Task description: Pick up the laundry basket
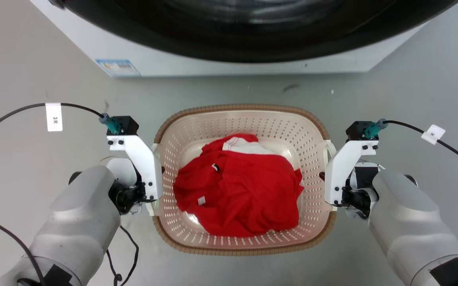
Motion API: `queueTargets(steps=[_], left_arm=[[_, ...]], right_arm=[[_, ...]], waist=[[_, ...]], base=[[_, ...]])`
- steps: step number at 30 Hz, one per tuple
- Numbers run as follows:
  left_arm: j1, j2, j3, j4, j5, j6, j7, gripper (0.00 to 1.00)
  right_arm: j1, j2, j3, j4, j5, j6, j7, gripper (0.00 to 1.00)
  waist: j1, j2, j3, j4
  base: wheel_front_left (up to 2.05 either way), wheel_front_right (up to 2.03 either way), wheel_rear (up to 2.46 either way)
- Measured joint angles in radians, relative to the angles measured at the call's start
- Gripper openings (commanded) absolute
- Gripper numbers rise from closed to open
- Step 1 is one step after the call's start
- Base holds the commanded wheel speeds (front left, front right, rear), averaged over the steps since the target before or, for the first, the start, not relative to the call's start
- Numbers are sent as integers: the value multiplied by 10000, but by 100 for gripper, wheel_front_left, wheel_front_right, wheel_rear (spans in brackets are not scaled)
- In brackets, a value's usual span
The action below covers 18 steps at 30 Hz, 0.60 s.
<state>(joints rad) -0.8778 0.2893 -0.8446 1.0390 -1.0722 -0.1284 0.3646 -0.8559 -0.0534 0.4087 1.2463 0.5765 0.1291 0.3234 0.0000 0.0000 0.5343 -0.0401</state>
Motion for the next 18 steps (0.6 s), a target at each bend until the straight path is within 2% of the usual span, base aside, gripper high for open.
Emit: queueTargets(steps=[18], left_arm=[[40,-441,-389,1103,-945,-4,1981,0]], right_arm=[[21,-94,-631,420,669,0,2694,0]], waist=[[-1,0,-3283,73]], base=[[0,0,0]])
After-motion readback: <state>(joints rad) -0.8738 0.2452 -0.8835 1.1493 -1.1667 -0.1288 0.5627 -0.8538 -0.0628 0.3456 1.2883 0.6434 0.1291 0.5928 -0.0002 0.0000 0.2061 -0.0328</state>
